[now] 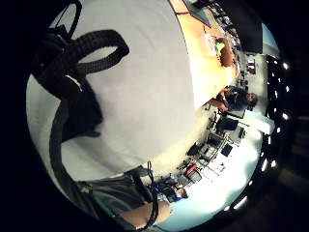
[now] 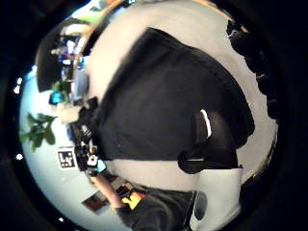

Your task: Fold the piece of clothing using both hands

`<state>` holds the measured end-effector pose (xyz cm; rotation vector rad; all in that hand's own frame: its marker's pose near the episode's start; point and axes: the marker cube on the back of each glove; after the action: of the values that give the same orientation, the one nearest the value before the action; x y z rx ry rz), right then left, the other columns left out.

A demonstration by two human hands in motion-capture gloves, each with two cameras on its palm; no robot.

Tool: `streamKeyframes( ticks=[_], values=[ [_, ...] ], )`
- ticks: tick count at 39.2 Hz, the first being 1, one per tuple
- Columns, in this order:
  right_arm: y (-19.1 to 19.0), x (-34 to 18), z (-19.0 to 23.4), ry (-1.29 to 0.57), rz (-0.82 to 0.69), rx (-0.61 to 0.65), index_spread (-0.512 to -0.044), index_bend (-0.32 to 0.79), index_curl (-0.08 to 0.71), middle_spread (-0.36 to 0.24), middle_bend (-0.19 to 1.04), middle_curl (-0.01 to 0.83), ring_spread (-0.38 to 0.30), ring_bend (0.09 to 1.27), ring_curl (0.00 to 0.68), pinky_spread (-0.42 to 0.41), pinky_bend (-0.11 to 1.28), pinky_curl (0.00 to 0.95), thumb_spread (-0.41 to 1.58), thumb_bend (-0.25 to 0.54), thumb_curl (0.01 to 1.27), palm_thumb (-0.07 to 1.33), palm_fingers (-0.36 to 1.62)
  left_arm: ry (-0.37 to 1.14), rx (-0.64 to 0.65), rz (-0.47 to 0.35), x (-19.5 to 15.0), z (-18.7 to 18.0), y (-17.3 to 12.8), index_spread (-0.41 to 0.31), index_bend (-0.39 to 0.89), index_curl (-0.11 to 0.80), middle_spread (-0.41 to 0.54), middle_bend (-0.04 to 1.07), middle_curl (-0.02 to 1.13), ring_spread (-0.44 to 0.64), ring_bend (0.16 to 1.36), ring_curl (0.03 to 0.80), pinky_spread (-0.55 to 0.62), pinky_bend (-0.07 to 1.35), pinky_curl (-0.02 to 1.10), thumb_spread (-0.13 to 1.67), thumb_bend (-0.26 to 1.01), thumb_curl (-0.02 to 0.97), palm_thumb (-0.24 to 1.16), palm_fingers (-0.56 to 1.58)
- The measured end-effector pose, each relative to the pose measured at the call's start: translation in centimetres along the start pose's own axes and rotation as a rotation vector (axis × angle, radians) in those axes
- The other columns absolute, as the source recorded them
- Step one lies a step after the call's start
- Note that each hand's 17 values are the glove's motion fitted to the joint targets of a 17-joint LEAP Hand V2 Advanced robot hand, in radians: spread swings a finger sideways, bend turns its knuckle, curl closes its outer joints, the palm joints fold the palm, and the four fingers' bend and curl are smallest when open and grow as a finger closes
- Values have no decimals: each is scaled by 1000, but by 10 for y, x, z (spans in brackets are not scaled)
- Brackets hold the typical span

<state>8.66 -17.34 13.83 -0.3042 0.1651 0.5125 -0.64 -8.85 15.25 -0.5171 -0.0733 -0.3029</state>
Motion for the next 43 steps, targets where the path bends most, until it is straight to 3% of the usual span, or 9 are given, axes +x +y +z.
streamKeyframes(
  ticks=[1, 6, 11, 16, 22, 29, 35, 39, 43],
  values=[
    [1, 0, 6, -8, 8, -24, -225, 56, 289, -59, 236, 477, -125, 497, 451, -70, 529, 420, 1019, -25, 607, 854, 859, -12, -12, -5, -1, 6, -2, -144, 208, 403, -55, 112, 346, -82, 532, 412, -46, 422, 424, 1259, -21, 325, 260, 516],
    [15, -5, 29, -65, 37, -233, -218, 1, 228, -48, 171, 455, -126, 552, 452, -88, 644, 438, 1063, -32, 569, 817, 843, -9, -60, -11, -4, 25, -13, -117, 172, 402, 12, 115, 321, 66, 493, 394, 177, 340, 387, 1256, -43, 282, 153, 238],
    [1, -13, 41, -73, 79, -129, -213, 49, 220, -16, 181, 449, -64, 498, 456, -2, 641, 454, 1093, -36, 532, 759, 570, 20, -105, -15, -5, 23, -15, -101, 149, 384, 76, 119, 294, 174, 476, 376, 307, 356, 376, 1237, -39, 255, 87, 64],
    [38, -28, 30, -115, 51, -326, -210, 38, 186, -8, 224, 449, -58, 490, 435, 13, 662, 433, 1113, -16, 515, 763, 587, 19, -117, -23, -5, 13, -15, -94, 163, 374, 106, 138, 271, 238, 484, 353, 377, 368, 359, 1225, -26, 242, 63, 54],
    [78, -38, -4, -100, 140, -38, -174, -17, 118, -32, 295, 468, -121, 621, 443, -112, 751, 425, 1120, 37, 526, 901, 837, 44, -113, -9, -8, -4, -12, -96, 193, 381, 108, 158, 262, 249, 500, 332, 374, 370, 346, 1214, -3, 246, 106, 173],
    [82, -42, -18, -136, 142, -105, -174, 131, 165, -93, 343, 497, -184, 704, 474, -223, 759, 436, 993, 56, 563, 1043, 1209, 59, -99, -47, -24, -24, 3, -95, 174, 382, 99, 156, 264, 223, 527, 337, 323, 375, 351, 1216, -8, 244, 140, 232],
    [14, -67, -46, -294, 33, -61, -182, 171, 223, -114, 361, 513, -203, 681, 485, -251, 729, 447, 782, -14, 602, 1035, 1227, 89, 4, -74, -48, -55, 16, -92, 183, 387, 98, 153, 263, 214, 526, 335, 299, 368, 353, 1222, -9, 243, 158, 240],
    [36, -107, -92, -349, -63, -25, -182, 177, 255, -121, 372, 520, -217, 661, 482, -261, 715, 447, 657, -25, 630, 1042, 1247, 82, 166, -127, -67, -81, 19, -91, 186, 392, 94, 155, 261, 210, 523, 330, 281, 359, 350, 1227, -11, 240, 165, 268],
    [64, -156, -117, -325, -163, 29, -184, 173, 282, -127, 377, 525, -225, 655, 482, -269, 707, 448, 556, -28, 653, 1045, 1255, 144, 203, -155, -78, -101, 32, -90, 179, 391, 84, 165, 267, 195, 527, 327, 265, 342, 345, 1233, -14, 235, 166, 300]
  ],
)
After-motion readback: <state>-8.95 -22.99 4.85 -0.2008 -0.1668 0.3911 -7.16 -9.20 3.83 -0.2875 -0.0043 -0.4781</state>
